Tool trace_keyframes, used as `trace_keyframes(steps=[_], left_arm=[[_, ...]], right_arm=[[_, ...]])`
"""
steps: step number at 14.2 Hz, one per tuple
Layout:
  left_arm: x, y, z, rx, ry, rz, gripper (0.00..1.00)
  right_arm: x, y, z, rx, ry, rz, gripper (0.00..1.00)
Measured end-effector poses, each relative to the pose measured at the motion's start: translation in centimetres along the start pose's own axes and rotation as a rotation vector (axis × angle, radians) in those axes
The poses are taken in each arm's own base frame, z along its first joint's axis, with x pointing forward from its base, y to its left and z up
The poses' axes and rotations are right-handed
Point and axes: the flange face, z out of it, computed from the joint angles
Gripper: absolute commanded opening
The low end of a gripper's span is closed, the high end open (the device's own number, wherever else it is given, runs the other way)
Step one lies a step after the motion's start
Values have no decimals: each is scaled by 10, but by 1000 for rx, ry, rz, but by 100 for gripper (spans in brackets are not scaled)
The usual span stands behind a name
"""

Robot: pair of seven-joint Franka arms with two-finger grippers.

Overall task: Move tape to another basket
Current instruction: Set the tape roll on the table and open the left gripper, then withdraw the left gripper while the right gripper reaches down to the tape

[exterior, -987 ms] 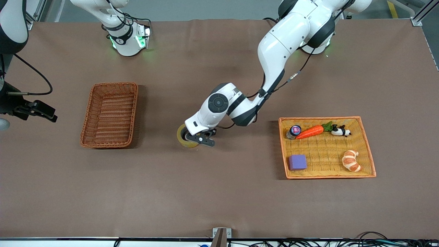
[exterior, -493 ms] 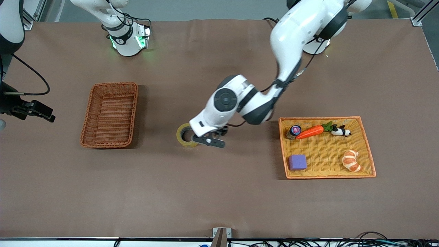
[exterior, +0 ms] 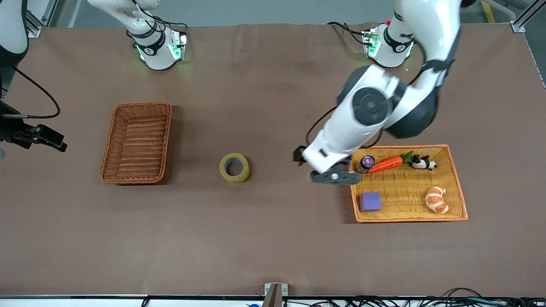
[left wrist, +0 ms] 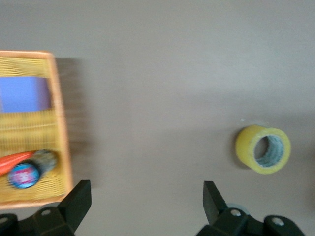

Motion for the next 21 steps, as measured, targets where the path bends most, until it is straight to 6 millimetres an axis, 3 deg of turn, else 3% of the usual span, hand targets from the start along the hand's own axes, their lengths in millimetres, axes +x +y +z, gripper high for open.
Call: trace_keyframes(steps=[3, 5, 8, 10, 13, 16, 21], left_arm=[[-2, -73, -49, 24, 45, -99, 100], [-3, -118, -67, 41, 57, -162, 100], [-10, -150, -80, 57, 67, -167, 100], [-15, -171, -88, 71, 73, -129, 100], [-24, -213, -110, 98, 75, -68, 100], [-36, -243, -135, 128, 46, -1, 100], [-55, -246, -170, 150, -2, 36, 100]], right_arm=[[-2, -2, -7, 3, -11, -2, 100], [-5, -13, -7, 10, -28, -19, 100], [-7, -37, -5, 16, -33, -54, 100], [-9, -71, 9, 24, -49, -110, 100], [-14, -160, 71, 28, -56, -188, 100], [-31, -224, 151, 23, -77, -194, 100], [-75, -330, 264, 16, -87, -164, 100]])
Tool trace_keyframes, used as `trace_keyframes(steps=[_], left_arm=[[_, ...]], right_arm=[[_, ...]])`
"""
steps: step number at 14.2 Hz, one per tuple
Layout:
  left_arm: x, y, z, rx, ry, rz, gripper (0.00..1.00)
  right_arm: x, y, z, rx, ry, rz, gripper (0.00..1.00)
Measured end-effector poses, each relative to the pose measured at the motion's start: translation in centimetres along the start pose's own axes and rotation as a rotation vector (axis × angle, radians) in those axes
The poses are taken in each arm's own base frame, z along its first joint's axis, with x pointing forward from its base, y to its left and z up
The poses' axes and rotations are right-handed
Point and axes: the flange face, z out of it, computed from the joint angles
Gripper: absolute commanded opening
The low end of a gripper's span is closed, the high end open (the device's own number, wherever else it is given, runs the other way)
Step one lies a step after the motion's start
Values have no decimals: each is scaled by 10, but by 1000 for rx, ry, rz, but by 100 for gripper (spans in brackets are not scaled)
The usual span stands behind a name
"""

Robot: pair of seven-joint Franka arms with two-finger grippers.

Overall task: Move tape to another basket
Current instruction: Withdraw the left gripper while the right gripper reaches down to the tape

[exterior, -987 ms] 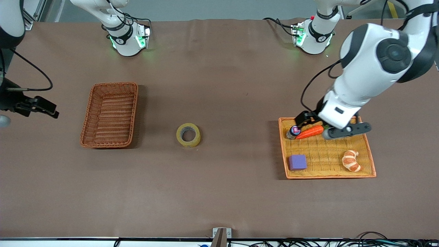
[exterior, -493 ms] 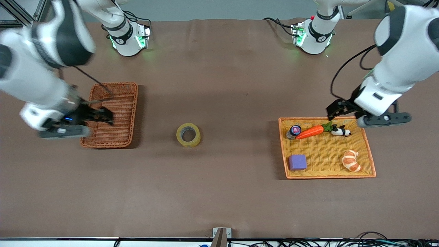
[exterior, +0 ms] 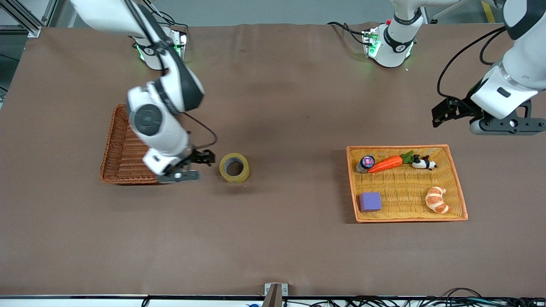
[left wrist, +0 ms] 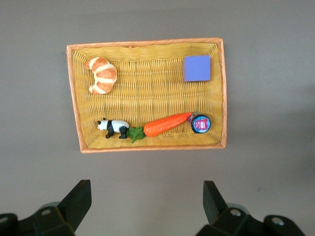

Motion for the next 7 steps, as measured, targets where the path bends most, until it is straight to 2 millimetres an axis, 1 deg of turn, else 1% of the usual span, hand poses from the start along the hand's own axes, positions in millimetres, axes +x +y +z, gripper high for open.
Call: trace_keyframes(steps=[2, 3, 4, 5, 7], left_arm=[[-4, -3, -7, 2, 1, -5, 100], [-4, -7, -9, 2, 5, -12, 100], [-3, -14, -9, 2, 6, -22, 100], [-2, -22, -9, 1, 6, -28, 100], [-2, -30, -9, 1, 5, -36, 100]], right_arm=[[-12, -34, 34, -4, -6, 14, 100], [-17, -45, 45, -5, -6, 30, 100], [-20, -50, 53, -7, -8, 41, 100], [-20, -52, 58, -9, -11, 47, 100], [-19, -47, 70, -19, -20, 53, 100]])
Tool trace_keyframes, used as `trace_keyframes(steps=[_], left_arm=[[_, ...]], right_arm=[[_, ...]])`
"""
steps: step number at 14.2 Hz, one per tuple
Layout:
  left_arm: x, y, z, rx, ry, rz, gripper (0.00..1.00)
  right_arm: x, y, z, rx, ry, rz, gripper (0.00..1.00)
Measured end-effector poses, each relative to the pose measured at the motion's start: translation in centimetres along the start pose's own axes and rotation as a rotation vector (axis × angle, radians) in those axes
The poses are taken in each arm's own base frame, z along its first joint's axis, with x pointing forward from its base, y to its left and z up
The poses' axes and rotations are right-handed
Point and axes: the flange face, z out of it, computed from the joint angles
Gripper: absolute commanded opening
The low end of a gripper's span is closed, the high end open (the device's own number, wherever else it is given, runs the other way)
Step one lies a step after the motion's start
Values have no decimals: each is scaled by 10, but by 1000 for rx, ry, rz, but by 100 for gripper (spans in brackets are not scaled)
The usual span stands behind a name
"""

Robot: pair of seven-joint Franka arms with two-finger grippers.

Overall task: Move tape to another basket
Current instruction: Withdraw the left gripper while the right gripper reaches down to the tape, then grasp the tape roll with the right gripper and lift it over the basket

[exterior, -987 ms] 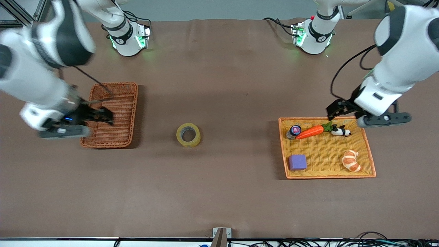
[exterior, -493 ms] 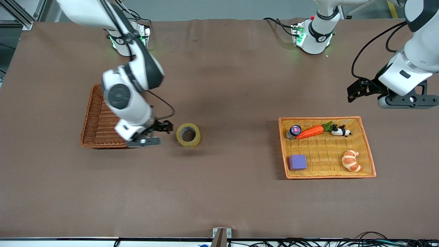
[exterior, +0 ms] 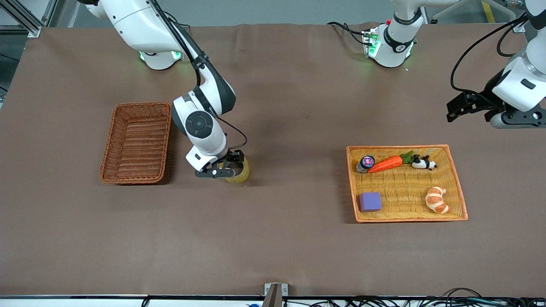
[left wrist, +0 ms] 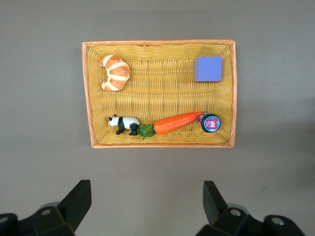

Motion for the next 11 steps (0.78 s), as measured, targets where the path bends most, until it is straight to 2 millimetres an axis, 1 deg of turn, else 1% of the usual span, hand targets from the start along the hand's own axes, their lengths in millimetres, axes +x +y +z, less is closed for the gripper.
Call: trace_keyframes(steps=[3, 4, 6, 8, 9, 10, 11], left_arm=[[0, 0, 0, 0, -2, 1, 99], [0, 1, 0, 0, -2, 1, 99], [0, 1, 1, 0, -3, 1, 99], [0, 0, 1, 0, -4, 0, 99], [0, 0, 1, 0, -4, 0, 99], [0, 0, 1, 0, -4, 0, 99], [0, 0, 1, 0, -4, 0, 99]], right_arm=[[3, 4, 21, -8, -6, 6, 100], [4, 6, 26, -7, -2, 10, 100], [10, 11, 30, -1, 13, 20, 100], [13, 16, 33, -3, 14, 29, 92], [12, 17, 36, -5, 11, 29, 90], [11, 16, 40, -8, 5, 27, 84], [10, 15, 44, -11, -1, 25, 72]])
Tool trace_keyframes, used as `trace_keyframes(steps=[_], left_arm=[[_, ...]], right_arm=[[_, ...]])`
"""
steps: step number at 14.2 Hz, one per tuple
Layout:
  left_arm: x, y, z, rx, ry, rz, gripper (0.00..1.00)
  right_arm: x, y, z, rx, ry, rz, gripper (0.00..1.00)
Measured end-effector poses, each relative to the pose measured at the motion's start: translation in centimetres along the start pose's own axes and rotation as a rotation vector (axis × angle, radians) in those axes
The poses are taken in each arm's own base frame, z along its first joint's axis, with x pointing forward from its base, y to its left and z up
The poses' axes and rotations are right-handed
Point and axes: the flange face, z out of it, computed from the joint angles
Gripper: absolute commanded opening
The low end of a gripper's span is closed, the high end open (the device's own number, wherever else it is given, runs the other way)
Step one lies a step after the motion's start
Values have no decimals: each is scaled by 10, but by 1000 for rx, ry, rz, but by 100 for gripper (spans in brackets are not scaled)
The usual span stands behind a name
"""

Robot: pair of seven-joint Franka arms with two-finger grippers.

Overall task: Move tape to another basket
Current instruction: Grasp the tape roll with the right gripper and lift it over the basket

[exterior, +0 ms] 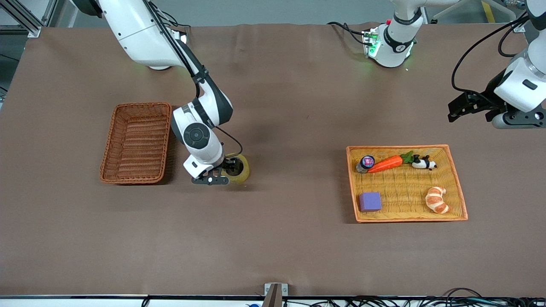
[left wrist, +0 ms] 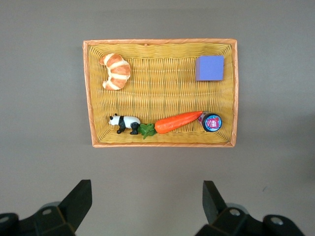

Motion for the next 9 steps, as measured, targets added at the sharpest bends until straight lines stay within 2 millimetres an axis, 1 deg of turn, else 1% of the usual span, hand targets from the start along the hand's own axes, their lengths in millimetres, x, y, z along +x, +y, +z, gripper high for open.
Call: trace_keyframes(steps=[1, 3, 4, 5, 9], left_arm=[[0, 1, 0, 0, 0, 2, 99], [-1, 9, 0, 0, -1, 16, 99], [-1, 12, 0, 0, 0, 22, 99], [-1, 12, 1, 0, 1, 22, 99], [3, 11, 8, 1, -8, 19, 99]], right_arm=[[-1, -1, 4, -3, -3, -3, 57], [-3, -3, 9, -13, -4, -16, 31], [-4, -4, 11, -16, -5, -14, 10], [-4, -4, 12, -18, -6, -5, 0], [2, 4, 10, -17, -3, 34, 0]])
